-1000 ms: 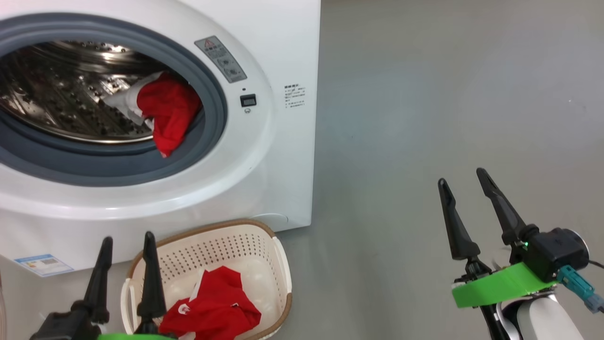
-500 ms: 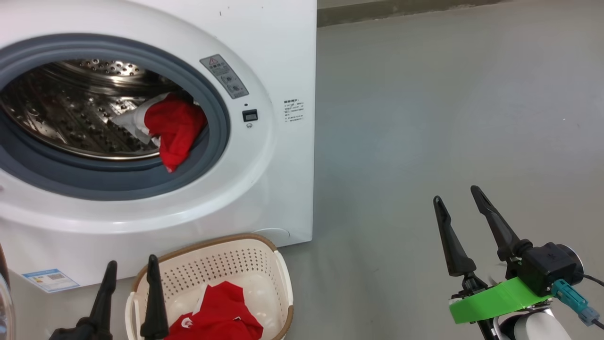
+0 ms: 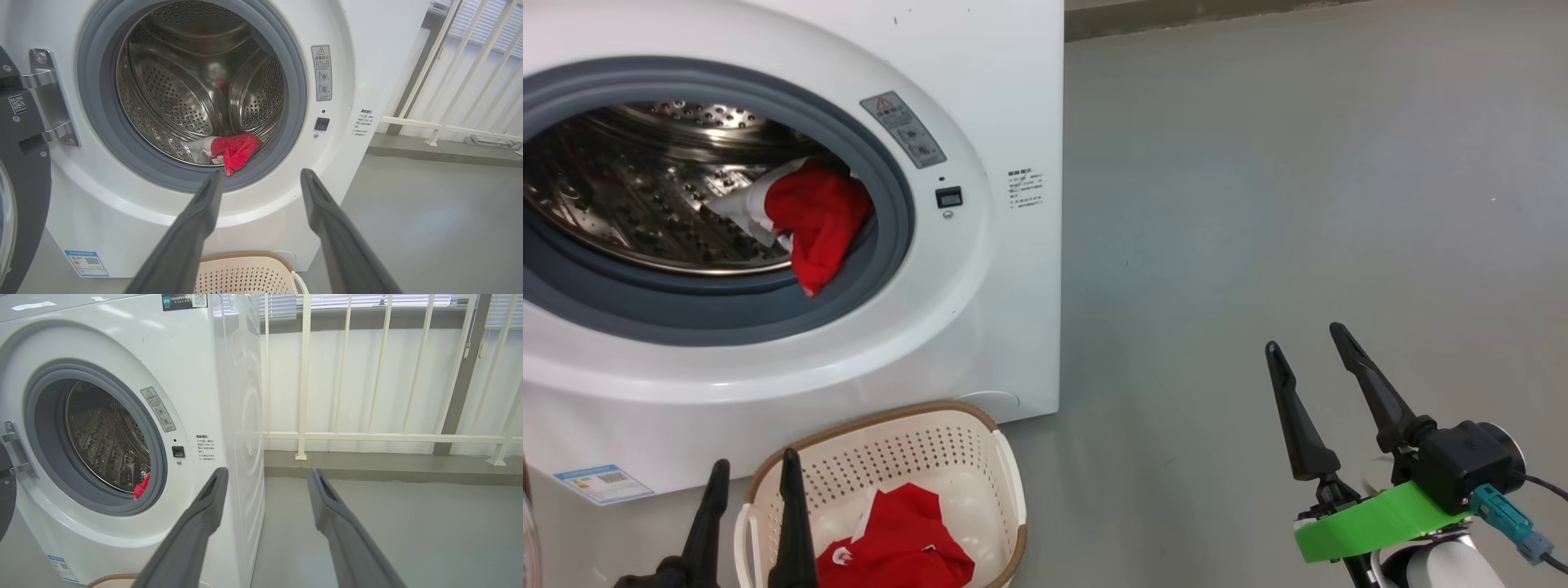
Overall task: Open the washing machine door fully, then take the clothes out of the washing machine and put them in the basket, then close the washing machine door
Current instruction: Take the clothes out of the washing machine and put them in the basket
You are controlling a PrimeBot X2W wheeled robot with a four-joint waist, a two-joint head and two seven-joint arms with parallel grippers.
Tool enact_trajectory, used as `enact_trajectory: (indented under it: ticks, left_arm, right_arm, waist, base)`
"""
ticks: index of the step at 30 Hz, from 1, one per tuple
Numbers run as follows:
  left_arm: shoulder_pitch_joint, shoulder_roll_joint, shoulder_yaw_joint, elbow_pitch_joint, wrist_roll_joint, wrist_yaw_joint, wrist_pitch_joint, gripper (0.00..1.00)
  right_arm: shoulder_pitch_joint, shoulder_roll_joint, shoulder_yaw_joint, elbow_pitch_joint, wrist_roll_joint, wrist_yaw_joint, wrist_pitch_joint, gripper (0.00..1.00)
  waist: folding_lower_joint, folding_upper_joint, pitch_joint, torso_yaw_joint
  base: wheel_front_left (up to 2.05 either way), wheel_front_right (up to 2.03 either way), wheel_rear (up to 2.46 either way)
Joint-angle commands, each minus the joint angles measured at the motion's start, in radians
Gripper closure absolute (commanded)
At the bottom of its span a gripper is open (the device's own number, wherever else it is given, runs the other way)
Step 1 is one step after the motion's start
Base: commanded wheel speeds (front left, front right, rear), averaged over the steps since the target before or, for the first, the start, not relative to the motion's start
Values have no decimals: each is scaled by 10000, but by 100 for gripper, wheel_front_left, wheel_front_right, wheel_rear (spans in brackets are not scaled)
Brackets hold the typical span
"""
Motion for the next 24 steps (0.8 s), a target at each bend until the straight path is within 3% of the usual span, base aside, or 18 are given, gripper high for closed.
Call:
enact_trajectory:
  ticks: [1, 13, 24]
  left_arm:
    - [-232, 122, 336, -293, -63, 69, 13, 0]
    - [-1058, 150, 317, -244, -73, 166, -76, 0]
    - [-3351, 576, 465, 588, -237, -115, -61, 0]
  right_arm:
    - [-57, -1, 234, -274, -34, 62, -65, 0]
    - [-222, -1, 308, -331, -10, 62, -65, 0]
    - [-881, -1, 485, -462, -97, 62, -65, 0]
  waist:
    - [-1, 0, 50, 1]
    - [-1, 0, 849, 144]
    - [-1, 0, 2417, 304]
  base:
    - [0, 0, 0]
    - [0, 0, 0]
    - [0, 0, 0]
